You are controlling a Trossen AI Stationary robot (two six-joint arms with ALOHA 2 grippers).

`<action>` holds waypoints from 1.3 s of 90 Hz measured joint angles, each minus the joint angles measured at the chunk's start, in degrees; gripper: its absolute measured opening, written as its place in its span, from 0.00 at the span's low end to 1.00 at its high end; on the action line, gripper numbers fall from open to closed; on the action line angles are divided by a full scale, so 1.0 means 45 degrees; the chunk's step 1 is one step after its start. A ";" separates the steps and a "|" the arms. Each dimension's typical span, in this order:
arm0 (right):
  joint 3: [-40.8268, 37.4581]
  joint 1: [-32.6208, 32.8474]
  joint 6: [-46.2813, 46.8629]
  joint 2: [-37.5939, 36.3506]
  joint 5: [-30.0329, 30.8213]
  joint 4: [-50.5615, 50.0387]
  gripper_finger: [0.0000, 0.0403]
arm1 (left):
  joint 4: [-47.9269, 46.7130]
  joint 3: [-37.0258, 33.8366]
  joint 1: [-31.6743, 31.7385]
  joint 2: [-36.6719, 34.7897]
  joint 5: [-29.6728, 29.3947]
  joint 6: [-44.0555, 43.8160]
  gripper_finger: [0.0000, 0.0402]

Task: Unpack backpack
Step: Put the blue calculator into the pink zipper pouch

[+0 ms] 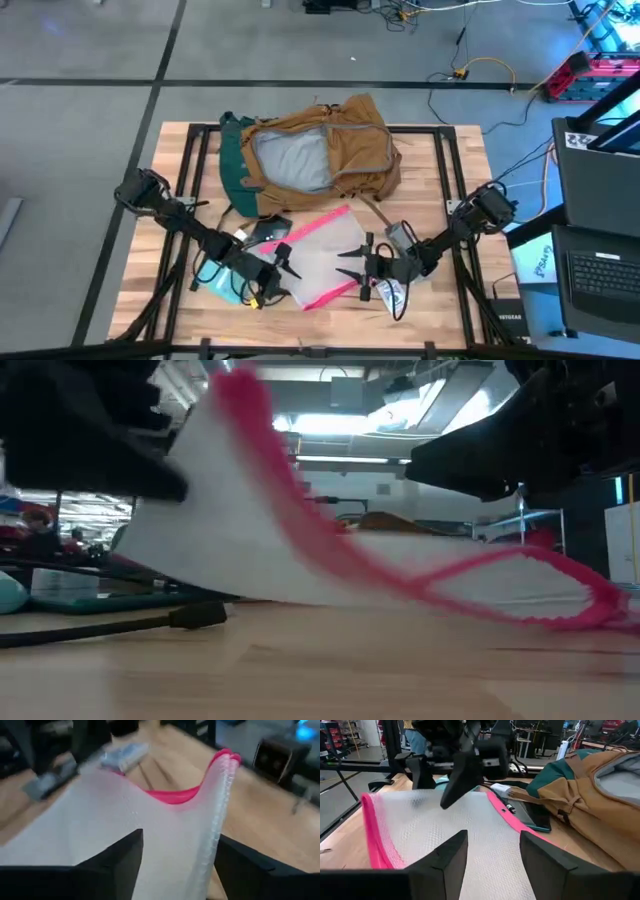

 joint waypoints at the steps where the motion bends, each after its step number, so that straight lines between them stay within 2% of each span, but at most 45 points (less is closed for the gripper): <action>1: 0.0000 0.0000 0.0003 0.0000 0.0003 0.0000 0.41 | 0.0087 0.0003 0.0038 0.0000 0.0143 0.0024 0.54; 18: 0.0000 0.0000 0.0013 0.0000 0.0105 0.0005 0.41 | 0.0637 0.0010 0.0611 -0.0005 0.2629 0.0093 0.54; 41: 0.0000 0.0000 0.0013 0.0000 0.0105 0.0000 0.41 | 0.0530 0.0010 0.0487 -0.0090 0.4139 -0.0106 0.54; 57: -0.0005 0.0024 0.0298 0.0000 0.0100 -0.0217 0.41 | -0.0370 0.0009 -0.0333 -0.1320 0.5244 0.0758 0.54; 82: -0.0015 0.0024 0.0450 0.0005 0.0100 -0.0393 0.41 | -0.3715 -0.0511 -0.1528 -0.3936 0.2938 0.0637 0.54; 96: -0.0015 0.0024 0.0446 0.0005 0.0110 -0.0388 0.41 | -0.1349 -0.2250 -0.1760 -0.4476 0.2381 0.0501 0.54; 117: -0.0015 0.0024 0.0422 0.0005 0.0124 -0.0389 0.41 | 0.4258 -0.4930 -0.1781 -0.4493 0.1054 -0.0265 0.54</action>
